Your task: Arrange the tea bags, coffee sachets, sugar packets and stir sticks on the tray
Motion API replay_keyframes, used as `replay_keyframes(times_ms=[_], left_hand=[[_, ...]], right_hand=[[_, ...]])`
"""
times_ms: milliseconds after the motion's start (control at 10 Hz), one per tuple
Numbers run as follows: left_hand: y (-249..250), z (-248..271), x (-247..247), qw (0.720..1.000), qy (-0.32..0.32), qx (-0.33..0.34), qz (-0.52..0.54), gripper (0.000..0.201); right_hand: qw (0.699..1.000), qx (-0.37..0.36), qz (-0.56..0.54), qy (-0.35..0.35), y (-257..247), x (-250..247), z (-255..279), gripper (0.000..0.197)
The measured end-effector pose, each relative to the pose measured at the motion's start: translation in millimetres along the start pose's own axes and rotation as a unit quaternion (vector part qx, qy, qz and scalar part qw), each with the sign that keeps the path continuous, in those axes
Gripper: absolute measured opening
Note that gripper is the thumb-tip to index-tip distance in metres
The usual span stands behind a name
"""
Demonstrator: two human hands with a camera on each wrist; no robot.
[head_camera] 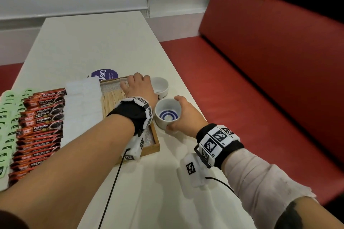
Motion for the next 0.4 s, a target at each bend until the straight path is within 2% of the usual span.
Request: replay_keyframes(times_ms=[200,300,400], left_hand=[[-2,11,-10,0.998,-0.018,-0.011,0.054,0.052],[-7,19,-22,0.998,-0.007,-0.018,0.064,0.049],[-13,31,-32,0.997,-0.005,-0.020,0.073,0.047]], right_hand=[[0.999,0.030,0.025,-0.033,-4,-2,9,0.124],[0.999,0.024,0.035,-0.026,-9,-4,19,0.115],[1.000,0.011,0.025,0.011,-16,-7,35,0.100]])
Point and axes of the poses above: each hand's wrist, its own z-axis away from the middle knuckle, its own x-axis out of the palm, y = z × x, the point moved 2 cm from there along -z, towards the middle knuckle, and after that the axes turned 13 degrees about -z, right-handed, at the moved point
